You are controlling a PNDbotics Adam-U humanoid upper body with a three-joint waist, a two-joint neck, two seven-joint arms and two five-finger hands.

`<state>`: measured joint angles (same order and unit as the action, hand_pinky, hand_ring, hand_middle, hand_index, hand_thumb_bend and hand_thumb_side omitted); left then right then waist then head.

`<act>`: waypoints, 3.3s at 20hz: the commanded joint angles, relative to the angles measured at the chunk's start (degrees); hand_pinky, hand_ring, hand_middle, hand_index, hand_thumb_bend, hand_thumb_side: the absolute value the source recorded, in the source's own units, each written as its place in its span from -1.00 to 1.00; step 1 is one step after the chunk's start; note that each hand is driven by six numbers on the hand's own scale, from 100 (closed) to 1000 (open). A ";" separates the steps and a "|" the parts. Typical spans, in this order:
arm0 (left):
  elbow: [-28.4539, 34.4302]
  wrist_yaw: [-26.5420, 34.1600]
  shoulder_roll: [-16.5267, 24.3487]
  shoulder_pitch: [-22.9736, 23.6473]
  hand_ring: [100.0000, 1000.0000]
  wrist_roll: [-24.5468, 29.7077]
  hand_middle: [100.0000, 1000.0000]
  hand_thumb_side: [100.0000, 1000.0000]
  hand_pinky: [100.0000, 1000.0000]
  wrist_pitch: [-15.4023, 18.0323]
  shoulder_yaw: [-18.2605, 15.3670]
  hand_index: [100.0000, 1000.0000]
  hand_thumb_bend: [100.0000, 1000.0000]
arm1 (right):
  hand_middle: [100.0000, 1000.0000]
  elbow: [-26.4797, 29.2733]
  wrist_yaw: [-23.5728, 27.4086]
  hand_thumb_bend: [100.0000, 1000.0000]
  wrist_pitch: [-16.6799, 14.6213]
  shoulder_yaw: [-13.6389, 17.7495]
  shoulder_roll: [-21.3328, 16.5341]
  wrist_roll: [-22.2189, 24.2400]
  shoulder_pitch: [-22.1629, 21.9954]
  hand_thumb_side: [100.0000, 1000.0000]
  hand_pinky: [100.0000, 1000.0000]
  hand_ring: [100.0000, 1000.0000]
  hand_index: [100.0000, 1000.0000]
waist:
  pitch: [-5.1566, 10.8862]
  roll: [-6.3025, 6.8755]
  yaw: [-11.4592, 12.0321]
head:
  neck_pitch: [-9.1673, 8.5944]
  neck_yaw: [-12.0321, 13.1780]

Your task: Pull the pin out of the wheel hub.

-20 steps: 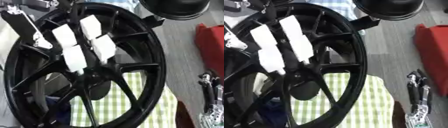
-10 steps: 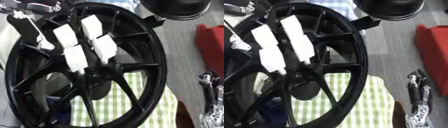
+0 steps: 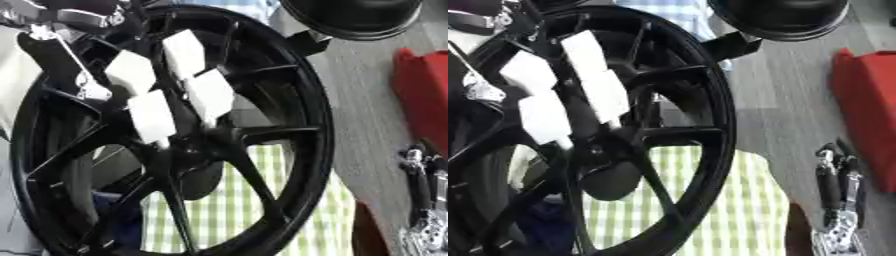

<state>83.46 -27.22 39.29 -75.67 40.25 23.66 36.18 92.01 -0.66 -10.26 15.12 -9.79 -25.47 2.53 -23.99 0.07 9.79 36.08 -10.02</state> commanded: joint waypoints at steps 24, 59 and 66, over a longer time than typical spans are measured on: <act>-2.70 22.46 4.89 0.75 -0.19 6.65 -0.68 -0.68 0.18 -6.69 -29.20 -0.53 -1.00 | 0.07 0.30 1.52 -1.00 -0.17 0.70 -1.81 -0.90 -0.60 0.41 0.45 0.54 0.78 | 2.34 0.19 1.55 | 0.82 -0.59; -6.49 20.94 8.89 23.10 0.36 -17.56 0.21 -0.44 0.51 -15.06 -43.70 0.48 -1.00 | 0.07 -0.70 3.02 -1.00 -0.64 0.85 -2.05 -1.24 -0.38 0.42 0.46 0.54 0.78 | 2.72 -0.73 1.90 | 0.25 -0.79; -3.95 21.41 9.49 23.47 0.62 -22.02 0.56 -0.58 0.68 -17.17 -41.60 0.72 -1.00 | 0.07 -0.75 3.17 -1.00 -0.70 0.77 -2.22 -1.18 -0.25 0.42 0.46 0.54 0.78 | 2.67 -0.56 1.72 | 0.10 -0.64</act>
<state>78.35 -5.82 46.58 -51.54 18.87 6.65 -5.27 90.72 2.23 -10.75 15.83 -10.53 -26.85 2.04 -22.87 -0.80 11.50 36.67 -10.72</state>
